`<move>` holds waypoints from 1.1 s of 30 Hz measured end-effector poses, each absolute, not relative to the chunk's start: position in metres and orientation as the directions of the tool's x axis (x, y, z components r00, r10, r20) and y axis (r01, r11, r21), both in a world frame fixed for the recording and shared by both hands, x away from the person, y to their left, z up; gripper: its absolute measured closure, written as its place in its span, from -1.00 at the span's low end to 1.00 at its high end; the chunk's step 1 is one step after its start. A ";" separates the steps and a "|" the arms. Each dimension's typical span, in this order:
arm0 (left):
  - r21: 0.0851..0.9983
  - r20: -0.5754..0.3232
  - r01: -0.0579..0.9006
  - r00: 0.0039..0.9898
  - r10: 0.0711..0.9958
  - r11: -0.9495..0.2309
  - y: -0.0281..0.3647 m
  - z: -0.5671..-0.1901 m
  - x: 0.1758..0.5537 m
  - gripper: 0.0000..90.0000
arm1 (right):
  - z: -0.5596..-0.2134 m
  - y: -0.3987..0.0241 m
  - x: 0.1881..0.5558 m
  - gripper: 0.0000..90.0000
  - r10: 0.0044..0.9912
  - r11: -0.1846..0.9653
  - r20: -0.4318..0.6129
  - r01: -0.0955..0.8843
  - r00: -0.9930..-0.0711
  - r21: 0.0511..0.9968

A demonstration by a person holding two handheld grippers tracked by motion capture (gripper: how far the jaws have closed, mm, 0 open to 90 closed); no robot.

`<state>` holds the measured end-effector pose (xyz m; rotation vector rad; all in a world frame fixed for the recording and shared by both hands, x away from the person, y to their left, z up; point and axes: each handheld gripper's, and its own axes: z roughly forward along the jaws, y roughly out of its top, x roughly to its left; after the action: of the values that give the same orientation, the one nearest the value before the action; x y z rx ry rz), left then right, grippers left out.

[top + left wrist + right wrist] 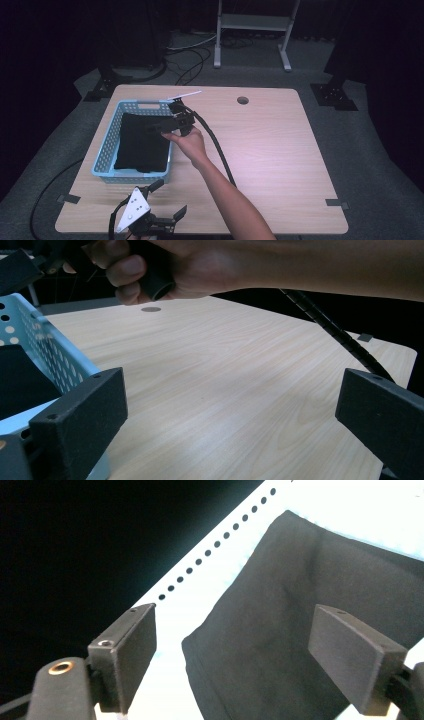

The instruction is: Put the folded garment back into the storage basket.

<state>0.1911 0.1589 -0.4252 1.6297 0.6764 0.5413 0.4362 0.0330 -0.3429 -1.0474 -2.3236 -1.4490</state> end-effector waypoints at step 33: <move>0.986 -0.019 0.127 0.734 0.679 -0.110 0.154 -0.425 0.193 -1.00 | -0.327 -0.020 0.420 -0.72 0.429 0.268 0.427 0.563 -0.796 0.782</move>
<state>0.1925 0.1542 -0.4249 1.6407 0.6579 0.5297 0.4196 -0.0198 -0.3265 -0.9431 -2.3949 -1.5636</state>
